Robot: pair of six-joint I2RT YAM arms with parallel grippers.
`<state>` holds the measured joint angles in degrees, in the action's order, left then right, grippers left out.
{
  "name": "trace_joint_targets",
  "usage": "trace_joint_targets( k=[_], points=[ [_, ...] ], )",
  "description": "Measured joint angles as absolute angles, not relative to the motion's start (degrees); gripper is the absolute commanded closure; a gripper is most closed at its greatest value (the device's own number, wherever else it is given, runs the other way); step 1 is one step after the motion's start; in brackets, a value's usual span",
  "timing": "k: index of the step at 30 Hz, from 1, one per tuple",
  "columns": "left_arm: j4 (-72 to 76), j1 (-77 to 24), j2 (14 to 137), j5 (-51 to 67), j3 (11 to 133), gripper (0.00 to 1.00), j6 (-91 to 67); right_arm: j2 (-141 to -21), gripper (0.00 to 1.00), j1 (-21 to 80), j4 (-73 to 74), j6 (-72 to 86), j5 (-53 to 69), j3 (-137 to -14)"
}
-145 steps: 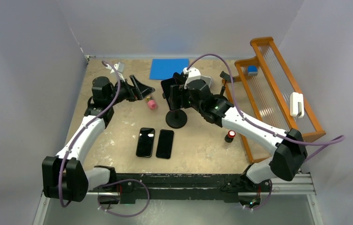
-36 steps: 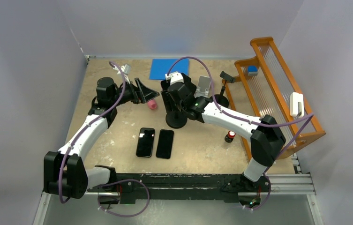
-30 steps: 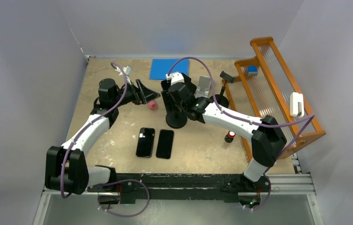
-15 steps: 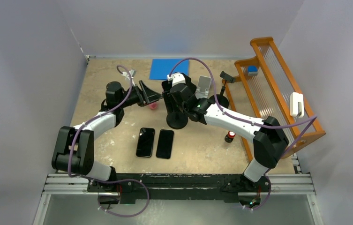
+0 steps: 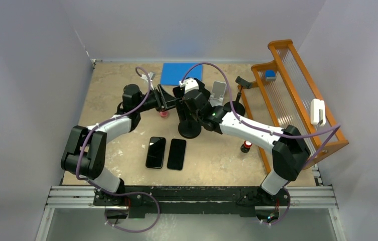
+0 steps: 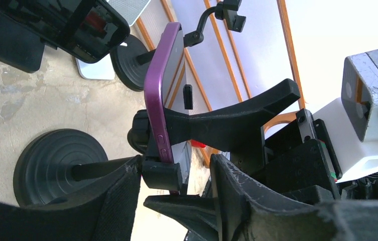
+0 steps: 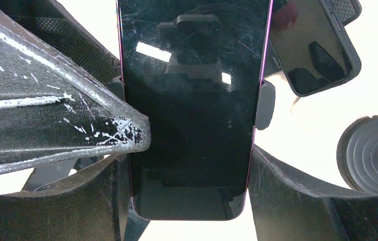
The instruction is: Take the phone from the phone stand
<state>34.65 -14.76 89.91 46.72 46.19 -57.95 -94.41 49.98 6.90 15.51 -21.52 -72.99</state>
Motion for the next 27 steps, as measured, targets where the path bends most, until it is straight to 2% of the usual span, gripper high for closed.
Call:
trace_joint_targets(
  k=[7, 12, 17, 20, 22, 24, 27],
  points=[
    [35.75, -14.76, 90.24, 47.16, 46.24, 0.56, -58.02, -94.19, 0.64, 49.98, 6.68, 15.35, -21.39, -72.73],
    [36.69, -14.76, 90.85, 47.99, 46.19, 0.65, -58.3, -93.78, 0.64, 49.95, 7.01, 15.38, -21.02, -72.6],
    [37.23, -14.74, 91.79, 48.53, 46.17, 0.67, -59.16, -93.71, 0.64, 49.98, 7.07, 15.38, -20.82, -72.6],
    [37.23, -14.74, 91.88, 48.84, 46.13, 0.8, -59.4, -93.71, 0.63, 49.98, 7.11, 15.38, -20.56, -72.6],
    [37.23, -14.66, 92.01, 48.86, 46.02, 0.91, -59.61, -93.71, 0.52, 49.98, 7.18, 15.38, -20.47, -72.6],
    [37.39, -14.66, 92.03, 48.9, 46.02, 0.99, -59.72, -93.67, 0.32, 49.93, 6.92, 15.38, -20.45, -72.36],
    [37.76, -14.66, 92.03, 48.95, 45.82, 1.0, -59.68, -93.21, 0.13, 49.93, 5.78, 15.33, -20.49, -71.44]
  ],
)
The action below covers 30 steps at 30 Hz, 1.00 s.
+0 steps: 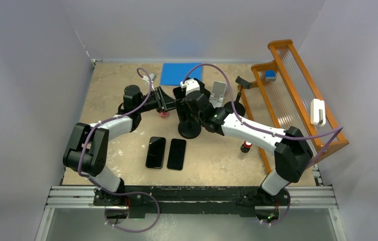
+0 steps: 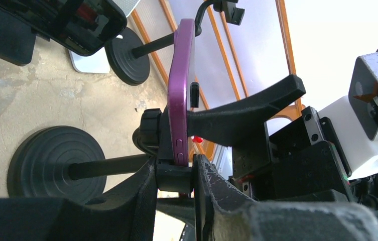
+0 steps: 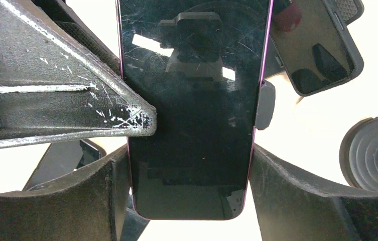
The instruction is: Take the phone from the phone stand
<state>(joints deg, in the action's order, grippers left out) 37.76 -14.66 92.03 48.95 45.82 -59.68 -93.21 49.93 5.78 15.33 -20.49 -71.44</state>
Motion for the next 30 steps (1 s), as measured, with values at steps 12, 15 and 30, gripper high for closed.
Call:
trace_joint_targets(
  k=[12, 15, 30],
  points=[
    [38.0, -14.66, 92.03, 49.1, 45.71, 1.0, -59.64, -90.72, 0.02, 49.95, 2.42, 14.46, -22.02, -70.35],
    [37.95, -14.66, 92.03, 49.1, 45.71, 1.0, -59.64, -90.72, 0.02, 49.95, 2.33, 14.22, -22.13, -70.35],
    [37.08, -14.63, 92.03, 49.3, 45.89, 1.0, -59.55, -94.32, 0.16, 49.95, 2.48, 13.78, -23.09, -70.83]
  ],
)
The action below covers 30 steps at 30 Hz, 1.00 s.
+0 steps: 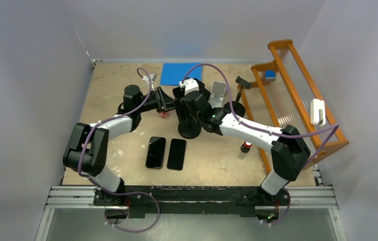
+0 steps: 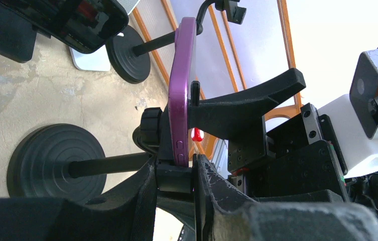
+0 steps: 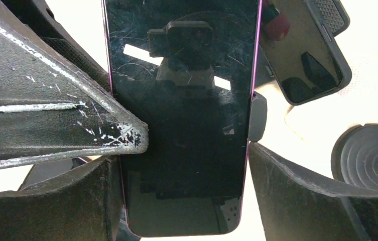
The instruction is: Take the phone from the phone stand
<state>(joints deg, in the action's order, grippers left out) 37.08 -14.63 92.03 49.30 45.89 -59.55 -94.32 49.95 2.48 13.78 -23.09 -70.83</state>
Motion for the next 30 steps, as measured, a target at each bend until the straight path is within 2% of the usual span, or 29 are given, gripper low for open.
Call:
trace_joint_targets(
  k=[7, 11, 13, 18, 20, 24, 30],
  points=[
    [35.94, -14.63, 92.03, 49.76, 46.39, 1.0, -59.42, -94.32, 0.09, 49.98, 2.28, 13.08, -23.14, -70.85],
    [35.38, -14.63, 92.03, 50.02, 46.57, 1.0, -59.4, -94.32, 0.15, 49.98, 2.26, 12.73, -23.33, -70.85],
    [35.09, -14.63, 92.03, 50.19, 46.68, 1.0, -59.37, -94.32, 0.24, 49.98, 2.26, 12.62, -23.33, -70.85],
    [34.85, -14.63, 92.03, 50.72, 46.76, 1.0, -59.35, -94.32, 0.62, 50.13, 2.02, 12.8, -23.14, -70.78],
    [34.96, -14.63, 92.03, 50.68, 46.76, 1.0, -59.33, -94.3, 0.72, 50.13, 1.48, 12.6, -23.05, -70.43],
    [36.07, -14.66, 92.03, 50.85, 46.39, 1.0, -59.57, -93.14, 1.0, 50.13, -1.48, 12.78, -23.03, -68.01],
    [40.34, -15.16, 92.03, 51.44, 44.66, 1.0, -61.19, -90.35, 1.0, 49.87, -4.45, 13.5, -21.61, -64.16]
  ],
)
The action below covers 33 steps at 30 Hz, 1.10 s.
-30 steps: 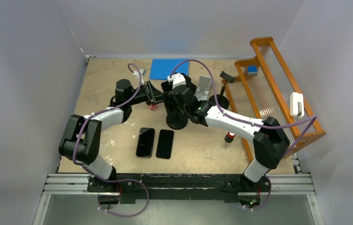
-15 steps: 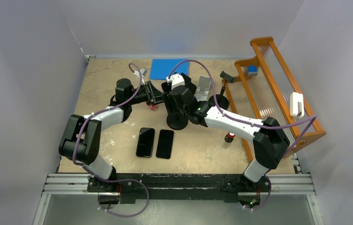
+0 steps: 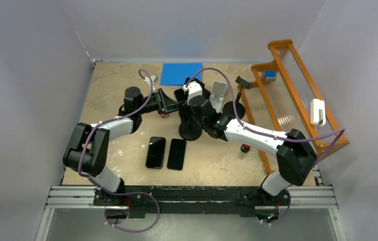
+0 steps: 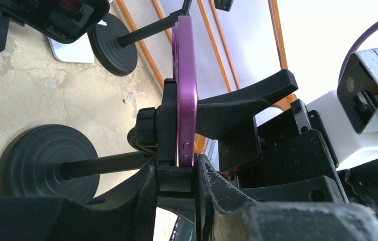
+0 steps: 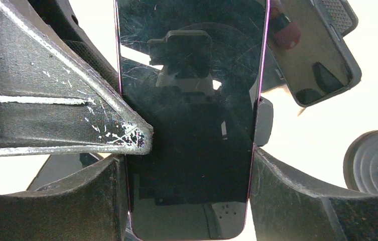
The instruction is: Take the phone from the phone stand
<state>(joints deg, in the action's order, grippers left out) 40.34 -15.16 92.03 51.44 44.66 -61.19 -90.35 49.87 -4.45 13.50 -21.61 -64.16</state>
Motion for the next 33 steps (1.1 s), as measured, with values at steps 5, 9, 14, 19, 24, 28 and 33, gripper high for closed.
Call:
trace_joint_targets(
  k=[5, 9, 14, 19, 24, 28, 33],
  points=[
    [42.39, -15.14, 92.03, 51.35, 43.68, 1.0, -62.35, -89.47, 1.0, 48.99, -7.27, 14.41, -19.18, -61.93],
    [44.8, -15.14, 92.12, 51.18, 42.65, 1.0, -63.64, -88.95, 1.0, 48.29, -8.58, 15.07, -16.91, -60.84],
    [49.91, -15.14, 92.92, 50.89, 41.04, 1.0, -65.6, -88.42, 1.0, 47.33, -10.55, 15.84, -14.0, -59.46],
    [51.44, -15.2, 92.97, 50.33, 40.36, 1.0, -65.84, -88.09, 1.0, 46.5, -11.75, 16.38, -11.79, -58.57],
    [51.46, -15.27, 92.97, 50.15, 40.29, 1.0, -65.82, -88.05, 1.0, 46.11, -12.08, 16.62, -10.81, -58.33],
    [51.29, -15.29, 92.95, 50.24, 40.34, 0.83, -65.76, -88.07, 1.0, 46.11, -12.01, 16.36, -10.96, -58.37],
    [49.39, -15.29, 92.53, 50.7, 40.88, 0.61, -65.12, -88.07, 1.0, 46.11, -10.96, 16.03, -10.98, -58.94]
  ],
)
